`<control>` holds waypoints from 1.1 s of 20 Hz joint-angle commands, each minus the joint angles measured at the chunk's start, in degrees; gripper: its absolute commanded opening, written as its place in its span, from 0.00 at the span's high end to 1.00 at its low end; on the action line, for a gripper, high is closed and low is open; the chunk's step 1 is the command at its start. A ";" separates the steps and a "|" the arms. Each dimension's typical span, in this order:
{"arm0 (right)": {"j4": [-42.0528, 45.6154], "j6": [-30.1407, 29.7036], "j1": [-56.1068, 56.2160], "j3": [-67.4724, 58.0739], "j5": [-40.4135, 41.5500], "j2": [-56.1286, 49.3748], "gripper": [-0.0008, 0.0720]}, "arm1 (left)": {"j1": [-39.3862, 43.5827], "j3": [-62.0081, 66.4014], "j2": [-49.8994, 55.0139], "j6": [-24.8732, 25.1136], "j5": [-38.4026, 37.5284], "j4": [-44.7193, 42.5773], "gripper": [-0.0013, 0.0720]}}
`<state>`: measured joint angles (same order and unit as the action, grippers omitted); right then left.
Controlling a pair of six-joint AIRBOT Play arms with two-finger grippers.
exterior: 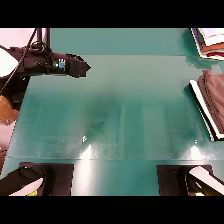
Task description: Fold the shirts.
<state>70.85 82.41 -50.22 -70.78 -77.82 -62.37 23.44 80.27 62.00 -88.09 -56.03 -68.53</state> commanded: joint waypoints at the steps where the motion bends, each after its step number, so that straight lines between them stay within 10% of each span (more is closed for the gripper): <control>1: -8.33 0.00 4.39 -3.37 -0.61 0.22 0.10 | 0.02 0.02 0.02 0.04 -1.03 -0.07 0.95; 7: -10.93 0.02 32.50 -12.15 2.34 0.22 0.11 | 0.02 0.02 0.00 0.02 0.48 -0.02 0.95; 12: -10.73 -0.02 50.01 -13.22 9.03 0.22 0.96 | 0.02 0.04 0.00 0.02 4.15 -0.02 0.94; 22: -10.73 -0.02 54.77 -13.05 8.68 0.20 0.97 | 0.02 0.02 -0.04 0.02 6.36 -0.02 0.95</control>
<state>60.20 82.39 3.86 -83.83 -69.21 -62.15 23.44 80.27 62.02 -88.05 -50.15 -68.53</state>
